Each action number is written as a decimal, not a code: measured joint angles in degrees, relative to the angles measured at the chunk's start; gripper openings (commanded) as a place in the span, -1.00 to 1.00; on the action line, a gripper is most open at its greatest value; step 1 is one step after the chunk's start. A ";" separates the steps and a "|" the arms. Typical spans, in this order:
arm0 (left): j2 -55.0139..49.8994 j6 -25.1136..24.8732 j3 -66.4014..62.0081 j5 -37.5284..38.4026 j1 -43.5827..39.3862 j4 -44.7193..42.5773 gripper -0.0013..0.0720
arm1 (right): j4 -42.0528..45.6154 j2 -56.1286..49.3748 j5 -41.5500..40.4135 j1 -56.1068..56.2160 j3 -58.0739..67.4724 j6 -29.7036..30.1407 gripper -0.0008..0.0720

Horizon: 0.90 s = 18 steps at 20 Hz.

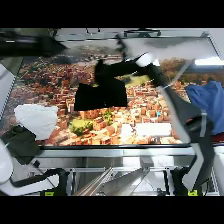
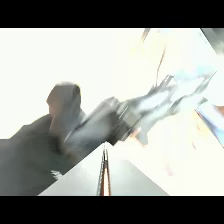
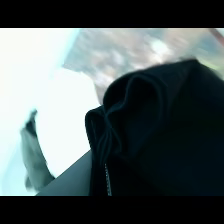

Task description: Fold the shirts.

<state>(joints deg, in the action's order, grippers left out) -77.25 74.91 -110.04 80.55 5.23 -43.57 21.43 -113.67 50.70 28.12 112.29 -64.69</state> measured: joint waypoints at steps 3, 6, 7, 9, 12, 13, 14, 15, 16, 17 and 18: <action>6.27 -2.03 5.14 -0.24 6.78 0.13 -0.90 | -12.17 -8.00 -13.07 8.41 0.00 9.03 0.11; 9.66 -3.48 11.02 -0.63 10.93 0.11 -0.90 | -22.10 -13.60 -19.85 12.52 -0.02 14.67 0.11; 10.29 -3.78 12.81 -0.81 11.91 0.11 -0.90 | -24.37 -14.36 -20.70 12.79 0.00 15.78 -0.02; 11.04 -4.48 15.61 -1.05 13.14 0.09 -0.90 | -26.64 -14.53 -19.43 11.65 0.09 17.33 -0.06; 11.54 -5.29 18.36 -1.14 13.86 0.13 -0.90 | -25.70 -12.28 -12.85 6.60 0.09 16.06 -0.05; 11.63 -5.49 18.91 -1.25 14.01 0.13 -0.90 | -23.65 -10.97 -9.73 4.04 0.11 14.05 -0.05; 11.69 -5.60 19.28 -1.25 14.08 0.11 -0.90 | -20.68 -9.46 -6.45 1.22 0.13 11.43 -0.05; 11.74 -5.81 19.56 -1.27 14.14 0.13 -0.90 | -17.29 -8.02 -3.32 -1.49 0.13 8.57 0.03; 11.76 -5.84 19.76 -1.25 14.19 0.13 -0.90 | -13.42 -6.58 -0.17 -4.28 0.13 5.49 0.39; 11.78 -6.01 19.91 -1.25 14.23 0.13 -0.90 | -8.92 -5.25 2.99 -7.28 0.15 2.21 0.62; 11.80 -6.01 20.00 -1.25 14.25 0.13 -0.90 | -4.59 -4.35 5.75 -9.92 0.15 -0.81 0.81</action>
<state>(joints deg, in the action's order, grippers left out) -65.45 68.90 -90.04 79.31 19.49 -43.44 16.84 -118.02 56.45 18.20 112.44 -65.49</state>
